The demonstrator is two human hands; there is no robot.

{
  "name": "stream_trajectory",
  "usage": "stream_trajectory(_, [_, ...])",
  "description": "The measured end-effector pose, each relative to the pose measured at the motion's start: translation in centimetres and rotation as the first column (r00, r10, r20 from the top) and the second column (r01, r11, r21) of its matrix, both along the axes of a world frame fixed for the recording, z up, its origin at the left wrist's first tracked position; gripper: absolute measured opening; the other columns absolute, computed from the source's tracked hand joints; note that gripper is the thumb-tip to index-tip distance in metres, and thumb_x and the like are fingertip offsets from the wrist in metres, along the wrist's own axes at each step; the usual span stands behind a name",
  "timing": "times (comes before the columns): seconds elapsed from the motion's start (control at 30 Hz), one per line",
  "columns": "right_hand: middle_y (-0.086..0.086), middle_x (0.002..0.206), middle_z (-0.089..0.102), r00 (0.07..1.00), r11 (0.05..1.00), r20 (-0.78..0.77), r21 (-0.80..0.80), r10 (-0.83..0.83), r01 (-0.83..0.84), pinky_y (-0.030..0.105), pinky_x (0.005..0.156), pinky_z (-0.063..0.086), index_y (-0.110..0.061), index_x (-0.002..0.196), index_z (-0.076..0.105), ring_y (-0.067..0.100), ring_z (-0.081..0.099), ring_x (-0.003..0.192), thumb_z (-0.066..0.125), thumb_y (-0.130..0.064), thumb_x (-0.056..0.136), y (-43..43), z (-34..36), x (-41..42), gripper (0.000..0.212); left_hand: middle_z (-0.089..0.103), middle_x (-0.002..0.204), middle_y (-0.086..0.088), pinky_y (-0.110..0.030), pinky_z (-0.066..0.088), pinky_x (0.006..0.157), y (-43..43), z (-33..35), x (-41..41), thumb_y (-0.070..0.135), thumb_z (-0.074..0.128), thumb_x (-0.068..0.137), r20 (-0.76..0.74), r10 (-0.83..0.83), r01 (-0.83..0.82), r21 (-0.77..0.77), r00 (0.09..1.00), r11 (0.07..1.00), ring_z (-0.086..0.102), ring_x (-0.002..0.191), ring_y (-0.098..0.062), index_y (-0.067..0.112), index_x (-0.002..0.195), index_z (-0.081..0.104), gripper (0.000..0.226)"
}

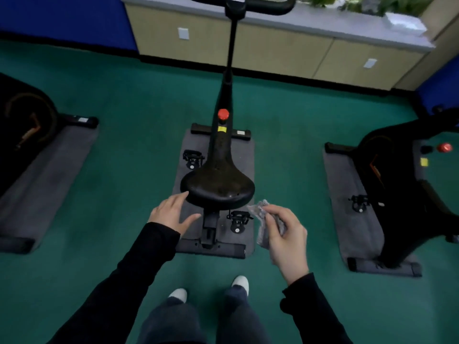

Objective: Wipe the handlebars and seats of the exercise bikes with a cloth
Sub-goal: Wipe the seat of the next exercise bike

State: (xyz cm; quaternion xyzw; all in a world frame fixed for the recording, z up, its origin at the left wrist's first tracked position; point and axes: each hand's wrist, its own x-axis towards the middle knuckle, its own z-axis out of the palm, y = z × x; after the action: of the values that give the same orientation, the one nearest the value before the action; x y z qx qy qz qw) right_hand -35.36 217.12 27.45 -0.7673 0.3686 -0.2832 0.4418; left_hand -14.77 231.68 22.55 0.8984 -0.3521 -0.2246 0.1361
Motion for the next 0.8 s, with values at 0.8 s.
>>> stream_trajectory(0.8, [0.004, 0.104, 0.066, 0.85, 0.782, -0.234, -0.334, 0.471, -0.526, 0.028, 0.096, 0.044, -0.005, 0.096, 0.07, 0.021, 0.059, 0.105, 0.06, 0.002, 0.088, -10.9, -4.6, 21.5, 0.015, 0.065, 0.114, 0.005, -0.022, 0.041, 0.098, -8.8, -7.1, 10.8, 0.017, 0.057, 0.093, -0.627, 0.093, -0.369, -0.326, 0.773, 0.87, 0.058, 0.112, -0.014, 0.035, 0.11, 0.062, 0.026])
